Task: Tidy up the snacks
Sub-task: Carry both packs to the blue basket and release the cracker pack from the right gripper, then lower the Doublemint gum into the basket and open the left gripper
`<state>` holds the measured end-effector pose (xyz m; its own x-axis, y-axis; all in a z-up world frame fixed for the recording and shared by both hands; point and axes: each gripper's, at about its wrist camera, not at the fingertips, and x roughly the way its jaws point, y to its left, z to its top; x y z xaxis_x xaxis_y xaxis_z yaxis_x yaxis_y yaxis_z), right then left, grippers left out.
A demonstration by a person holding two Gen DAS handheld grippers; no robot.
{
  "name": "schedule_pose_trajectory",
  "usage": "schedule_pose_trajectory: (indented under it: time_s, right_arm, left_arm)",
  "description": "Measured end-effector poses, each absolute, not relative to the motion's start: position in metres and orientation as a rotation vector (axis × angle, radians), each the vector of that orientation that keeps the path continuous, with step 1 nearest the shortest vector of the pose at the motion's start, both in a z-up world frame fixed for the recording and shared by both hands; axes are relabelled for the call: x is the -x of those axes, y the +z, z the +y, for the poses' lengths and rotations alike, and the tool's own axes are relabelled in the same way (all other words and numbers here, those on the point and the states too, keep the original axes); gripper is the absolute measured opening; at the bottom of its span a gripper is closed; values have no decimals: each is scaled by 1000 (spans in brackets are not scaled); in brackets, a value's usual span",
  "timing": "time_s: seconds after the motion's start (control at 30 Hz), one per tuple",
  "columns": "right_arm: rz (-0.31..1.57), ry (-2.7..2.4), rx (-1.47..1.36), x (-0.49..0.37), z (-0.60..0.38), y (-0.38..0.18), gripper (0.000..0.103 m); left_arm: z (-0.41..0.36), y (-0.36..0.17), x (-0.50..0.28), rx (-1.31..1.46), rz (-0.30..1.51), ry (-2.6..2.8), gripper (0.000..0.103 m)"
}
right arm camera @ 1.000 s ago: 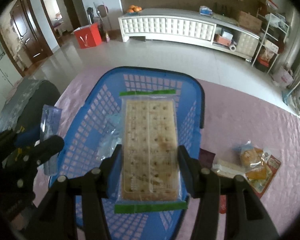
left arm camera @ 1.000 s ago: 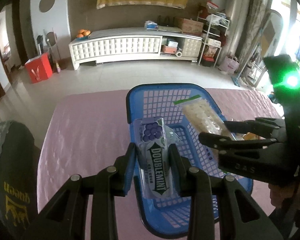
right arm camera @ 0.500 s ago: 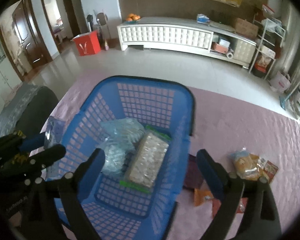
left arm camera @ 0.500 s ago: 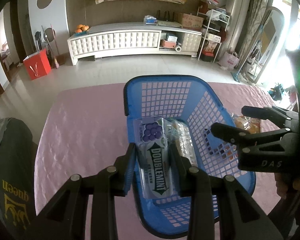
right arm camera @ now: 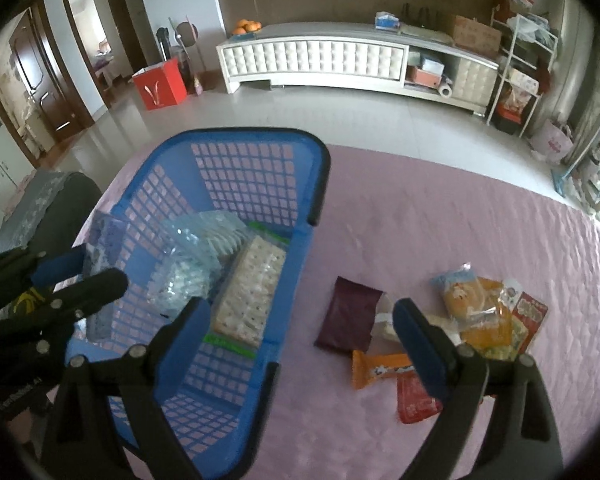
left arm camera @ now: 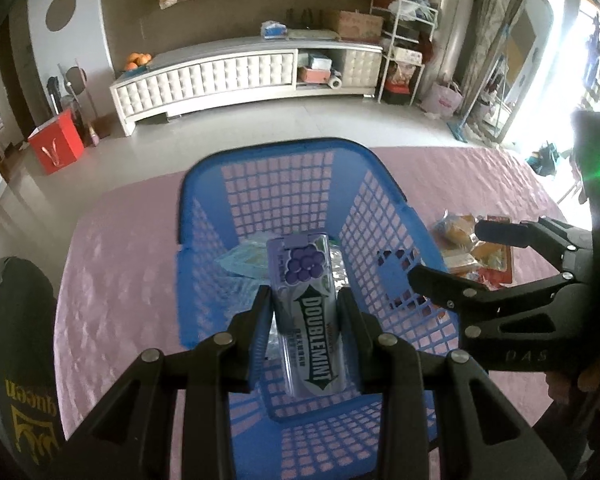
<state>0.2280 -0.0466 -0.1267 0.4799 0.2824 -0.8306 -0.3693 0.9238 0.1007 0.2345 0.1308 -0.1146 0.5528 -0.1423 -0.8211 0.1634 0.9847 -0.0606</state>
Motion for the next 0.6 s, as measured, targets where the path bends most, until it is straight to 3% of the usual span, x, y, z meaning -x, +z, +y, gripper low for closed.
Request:
schedule_pose_trajectory:
  time_s: [0.43,0.5,0.6]
  right_arm:
    - [1015,409,50,-250,-71,-147,95]
    - [1018,426,42,-253,-73,-148,95]
    - [1007,434,48,-253,-73,-147,95]
  left_arm:
    - [110,-136,-271,-39,1007,-194,31]
    - [107,-135,-271,-69,981,-182,34]
    - [110,-138,-272,-84,985,-139,49]
